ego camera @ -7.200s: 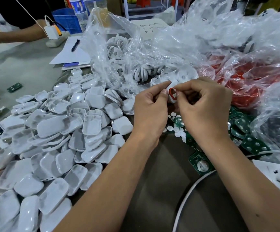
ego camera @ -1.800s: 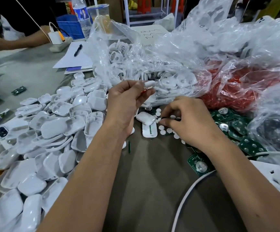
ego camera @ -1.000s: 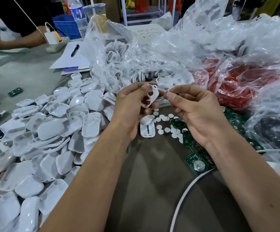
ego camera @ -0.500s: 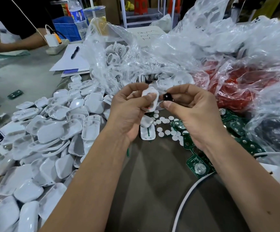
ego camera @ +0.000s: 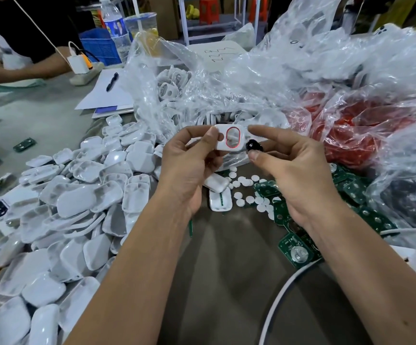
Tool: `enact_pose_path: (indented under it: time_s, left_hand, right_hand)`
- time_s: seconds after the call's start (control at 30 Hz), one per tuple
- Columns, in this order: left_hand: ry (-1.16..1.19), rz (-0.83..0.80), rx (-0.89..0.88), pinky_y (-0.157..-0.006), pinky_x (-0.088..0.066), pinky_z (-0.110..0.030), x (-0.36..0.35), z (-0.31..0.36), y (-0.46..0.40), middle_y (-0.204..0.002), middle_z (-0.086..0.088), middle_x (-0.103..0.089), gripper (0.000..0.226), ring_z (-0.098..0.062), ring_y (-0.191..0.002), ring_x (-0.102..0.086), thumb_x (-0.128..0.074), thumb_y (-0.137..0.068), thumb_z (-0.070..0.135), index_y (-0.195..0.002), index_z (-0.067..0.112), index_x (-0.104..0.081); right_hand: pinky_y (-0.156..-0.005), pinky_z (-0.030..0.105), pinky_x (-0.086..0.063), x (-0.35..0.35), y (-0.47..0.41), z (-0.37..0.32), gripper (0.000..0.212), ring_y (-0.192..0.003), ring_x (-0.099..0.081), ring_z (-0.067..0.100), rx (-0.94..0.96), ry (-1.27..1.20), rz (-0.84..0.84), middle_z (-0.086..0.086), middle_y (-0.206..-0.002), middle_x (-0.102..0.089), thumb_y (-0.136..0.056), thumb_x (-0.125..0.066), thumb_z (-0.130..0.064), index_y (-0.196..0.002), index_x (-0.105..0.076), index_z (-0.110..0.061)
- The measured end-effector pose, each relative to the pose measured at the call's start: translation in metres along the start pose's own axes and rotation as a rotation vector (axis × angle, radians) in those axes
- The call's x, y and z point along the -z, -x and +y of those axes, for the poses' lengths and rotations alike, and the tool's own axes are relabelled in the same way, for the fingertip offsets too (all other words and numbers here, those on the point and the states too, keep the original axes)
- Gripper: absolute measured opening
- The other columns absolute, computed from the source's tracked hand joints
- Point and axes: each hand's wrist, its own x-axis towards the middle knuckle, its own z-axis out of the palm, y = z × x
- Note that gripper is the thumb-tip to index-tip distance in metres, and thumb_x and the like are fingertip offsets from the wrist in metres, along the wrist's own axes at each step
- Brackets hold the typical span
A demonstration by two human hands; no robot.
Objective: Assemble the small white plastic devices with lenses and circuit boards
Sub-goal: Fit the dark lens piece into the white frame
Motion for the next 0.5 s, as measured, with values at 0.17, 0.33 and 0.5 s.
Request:
enact_pose_path:
  time_s: [0.17,0.33,0.5]
  left_hand:
    - [0.049,-0.134,0.042,-0.068,-0.061,-0.023,-0.0009,0.0008,0.0044,-0.085,-0.012,-0.076,0.012,-0.021,-0.075,-0.075,-0.071,-0.088,-0.004,-0.091,0.006,-0.066]
    - [-0.017,-0.209,0.054,-0.072,-0.062,-0.026,-0.0023,-0.0013,0.0076,-0.09,-0.016,-0.075,0.019,-0.024,-0.081,-0.076,-0.072,-0.085,-0.006,-0.1,0.002,-0.067]
    - [-0.085,-0.205,0.036,-0.074,-0.062,-0.028,-0.0002,-0.0018,0.0074,-0.096,-0.022,-0.072,0.02,-0.027,-0.085,-0.076,-0.075,-0.084,-0.007,-0.1,0.002,-0.067]
  right_hand:
    - [-0.07,0.017,-0.056,-0.0004,-0.0013,-0.0011,0.028,-0.081,-0.074,0.011,-0.113,-0.2,0.039,0.006,-0.09,-0.08,-0.086,-0.074,0.009,-0.1,-0.081,-0.014]
    - [-0.072,0.027,-0.063,0.0045,-0.0032,-0.0039,0.019,-0.084,-0.078,0.023,-0.268,-0.427,0.033,0.017,-0.095,-0.08,-0.083,-0.071,0.009,-0.096,-0.078,-0.002]
    - [-0.072,0.027,-0.063,0.0091,-0.0055,-0.0024,0.017,-0.085,-0.079,0.02,-0.351,-0.431,0.019,0.014,-0.097,-0.08,-0.087,-0.069,0.003,-0.098,-0.079,-0.007]
